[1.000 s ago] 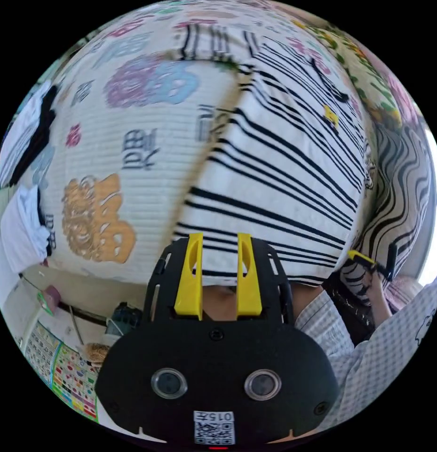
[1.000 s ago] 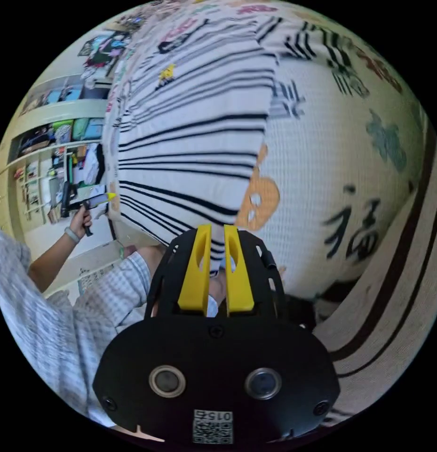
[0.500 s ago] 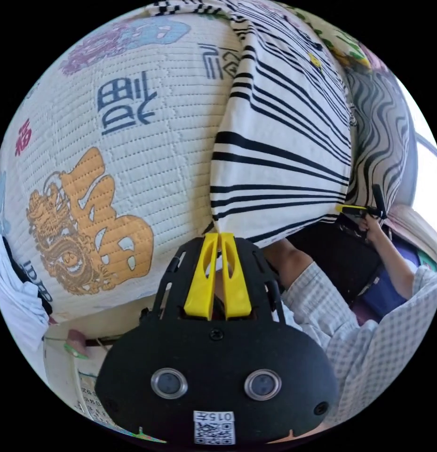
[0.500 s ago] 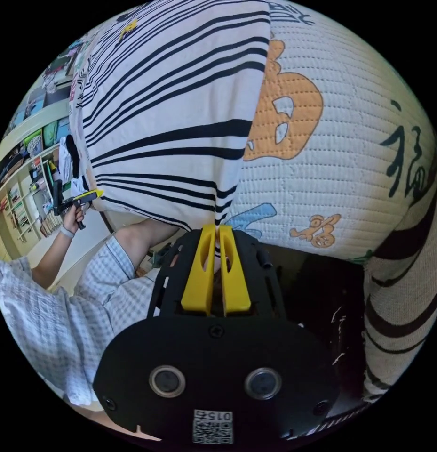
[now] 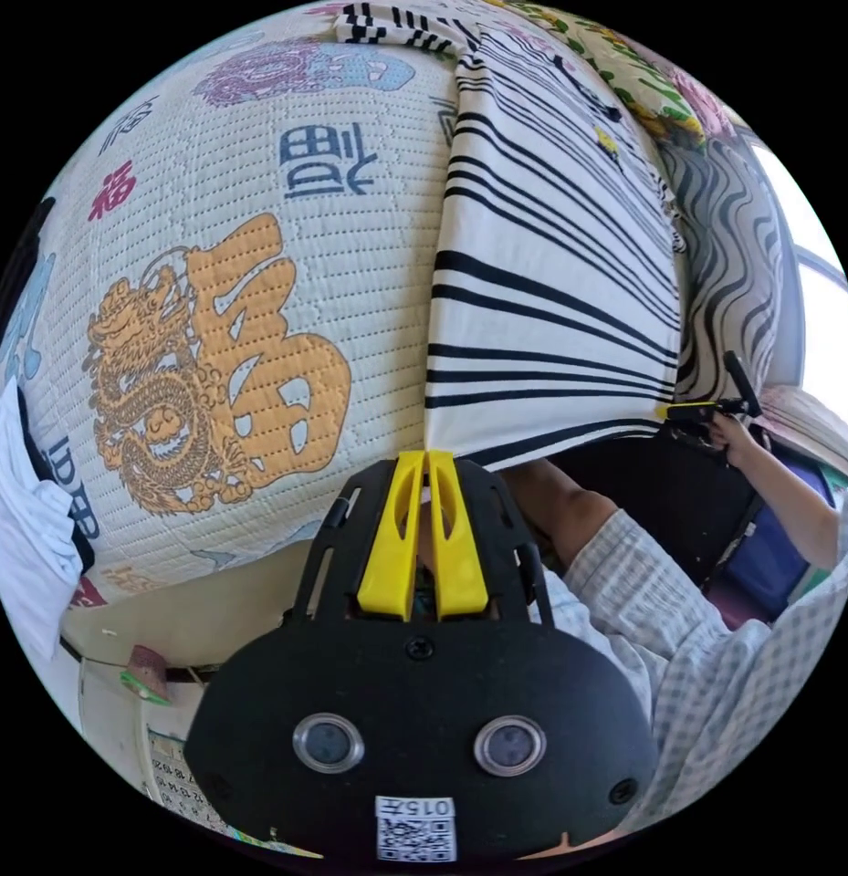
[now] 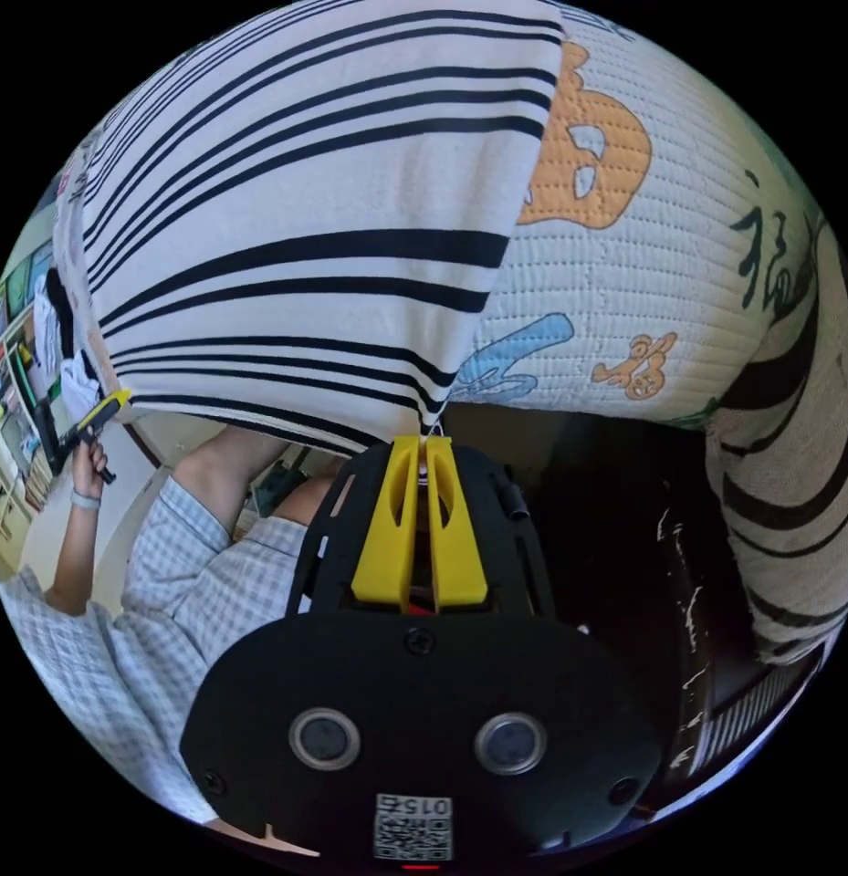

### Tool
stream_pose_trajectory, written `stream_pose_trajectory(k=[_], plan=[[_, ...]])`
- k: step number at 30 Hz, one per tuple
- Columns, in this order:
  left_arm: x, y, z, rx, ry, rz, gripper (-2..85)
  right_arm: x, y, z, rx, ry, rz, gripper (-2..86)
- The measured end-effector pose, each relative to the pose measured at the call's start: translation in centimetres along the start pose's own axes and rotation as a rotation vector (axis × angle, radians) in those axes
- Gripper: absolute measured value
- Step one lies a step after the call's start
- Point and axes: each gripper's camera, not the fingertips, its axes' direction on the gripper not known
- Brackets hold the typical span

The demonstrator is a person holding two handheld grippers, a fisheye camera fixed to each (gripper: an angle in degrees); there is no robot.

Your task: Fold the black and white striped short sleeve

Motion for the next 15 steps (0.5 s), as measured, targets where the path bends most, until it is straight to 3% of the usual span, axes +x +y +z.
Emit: stream_pose_trajectory(k=[8, 12, 15], plan=[[1.5, 1.1, -0.1, -0.032, -0.116, 0.006, 0.4, -1.9, 2.6, 2.5, 0.040, 0.058, 0.073, -0.1], [-0.4, 3.6, -0.2, -0.154, -0.311, -0.012, -0.6, -2.2, 4.5, 3.4, 0.048, 0.047, 0.103, -0.7], [-1.5, 4.8, -2.1, -0.140, -0.310, -0.035, -0.8, -2.0, 5.8, 5.0, 0.010, 0.104, 0.155, -0.8]])
